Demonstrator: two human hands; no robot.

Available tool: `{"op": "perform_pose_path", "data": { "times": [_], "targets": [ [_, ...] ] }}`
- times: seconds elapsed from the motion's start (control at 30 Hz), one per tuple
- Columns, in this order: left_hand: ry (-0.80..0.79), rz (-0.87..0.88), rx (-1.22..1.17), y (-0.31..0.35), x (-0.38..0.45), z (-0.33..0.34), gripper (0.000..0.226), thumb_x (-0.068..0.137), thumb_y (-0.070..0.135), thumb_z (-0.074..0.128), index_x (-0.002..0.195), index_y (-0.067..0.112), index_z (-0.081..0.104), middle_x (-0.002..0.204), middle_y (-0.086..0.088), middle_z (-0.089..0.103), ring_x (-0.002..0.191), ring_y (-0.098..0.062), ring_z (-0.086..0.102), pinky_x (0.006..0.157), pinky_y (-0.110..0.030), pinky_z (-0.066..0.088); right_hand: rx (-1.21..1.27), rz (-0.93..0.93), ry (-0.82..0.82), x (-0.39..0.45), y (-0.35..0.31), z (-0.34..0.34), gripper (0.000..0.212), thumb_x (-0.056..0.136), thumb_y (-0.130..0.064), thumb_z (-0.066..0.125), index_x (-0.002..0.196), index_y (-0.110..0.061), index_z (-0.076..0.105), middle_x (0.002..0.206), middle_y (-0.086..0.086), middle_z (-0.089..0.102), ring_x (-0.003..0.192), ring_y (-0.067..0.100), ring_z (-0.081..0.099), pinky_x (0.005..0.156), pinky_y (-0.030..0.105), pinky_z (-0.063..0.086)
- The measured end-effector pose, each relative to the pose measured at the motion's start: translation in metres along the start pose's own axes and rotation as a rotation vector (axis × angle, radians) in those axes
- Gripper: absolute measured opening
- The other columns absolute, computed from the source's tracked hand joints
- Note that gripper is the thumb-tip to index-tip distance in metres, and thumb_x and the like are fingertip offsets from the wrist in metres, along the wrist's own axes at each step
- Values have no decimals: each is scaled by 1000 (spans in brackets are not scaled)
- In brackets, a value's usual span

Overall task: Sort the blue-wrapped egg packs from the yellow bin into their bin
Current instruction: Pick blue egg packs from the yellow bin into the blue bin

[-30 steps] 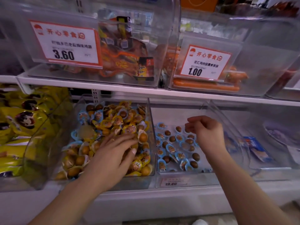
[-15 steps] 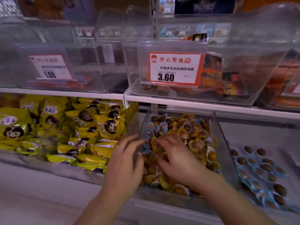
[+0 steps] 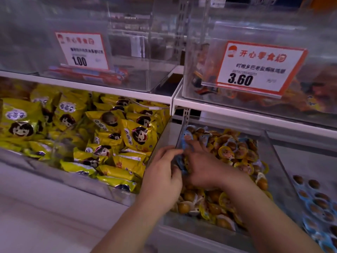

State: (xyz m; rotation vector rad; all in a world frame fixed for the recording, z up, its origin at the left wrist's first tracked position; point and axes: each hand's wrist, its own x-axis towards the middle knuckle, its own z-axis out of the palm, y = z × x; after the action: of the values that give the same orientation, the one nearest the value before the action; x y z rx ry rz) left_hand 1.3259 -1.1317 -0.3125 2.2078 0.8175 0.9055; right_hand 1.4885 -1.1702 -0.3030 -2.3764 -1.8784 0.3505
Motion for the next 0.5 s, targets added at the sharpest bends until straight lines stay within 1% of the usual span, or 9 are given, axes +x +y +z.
{"op": "perform_pose_path", "data": {
  "times": [0.07,0.17,0.23,0.3,0.37,0.4,0.43,0.47,0.5],
  "targets": [
    [16,-14,-18,0,3,2,46,83,3,57,122,26,64,123,12,55,111,0,48,96,-5,31,-25,-23,17,-5,-2,1,80,75,-59,63,146,-30,39,145,10,32,139,36,30,115,43,34],
    [44,-24,-39,0,3,5,45,81,5,58,120,27,65,119,11,58,108,-4,52,94,-15,38,-12,-45,89,-11,-6,-2,66,79,-55,63,139,-32,49,138,10,42,128,32,44,106,38,42],
    [51,-27,-48,1,3,6,44,81,6,59,119,27,65,118,10,59,106,-7,54,94,-22,44,-33,-62,142,-12,-10,-6,57,79,-52,66,132,-33,56,132,7,49,116,29,55,96,35,48],
    [53,-28,-60,1,3,5,42,82,5,59,118,25,66,119,9,58,108,-9,56,97,-30,47,-41,-65,198,-16,-10,-10,47,78,-46,69,123,-33,64,123,4,57,105,26,61,87,35,53],
    [63,-11,-50,3,0,2,40,84,7,59,120,23,66,126,9,54,115,-9,55,103,-32,46,11,-31,273,-25,-1,-14,34,79,-39,68,112,-31,70,113,2,65,98,23,64,79,36,54],
    [86,20,-19,5,-2,1,39,85,9,58,121,22,66,130,9,52,119,-9,52,104,-30,44,94,0,319,-30,8,-16,26,80,-34,68,105,-26,73,105,2,68,92,21,65,74,36,54],
    [120,74,31,9,-4,0,38,86,12,56,121,22,66,133,9,51,120,-9,50,104,-29,43,199,40,362,-35,18,-18,18,83,-28,67,95,-17,74,93,7,70,84,22,65,69,38,53],
    [150,143,81,14,-7,1,36,86,15,54,120,22,66,134,8,51,121,-10,49,103,-29,42,313,85,403,-40,28,-20,16,85,-21,67,86,-6,71,84,15,69,78,28,65,64,39,51],
    [162,210,108,19,-9,4,35,87,19,50,119,23,65,134,7,51,120,-12,48,101,-30,42,426,136,453,-46,37,-23,19,87,-15,67,80,3,67,79,23,66,76,34,64,63,40,48]
  ]
}}
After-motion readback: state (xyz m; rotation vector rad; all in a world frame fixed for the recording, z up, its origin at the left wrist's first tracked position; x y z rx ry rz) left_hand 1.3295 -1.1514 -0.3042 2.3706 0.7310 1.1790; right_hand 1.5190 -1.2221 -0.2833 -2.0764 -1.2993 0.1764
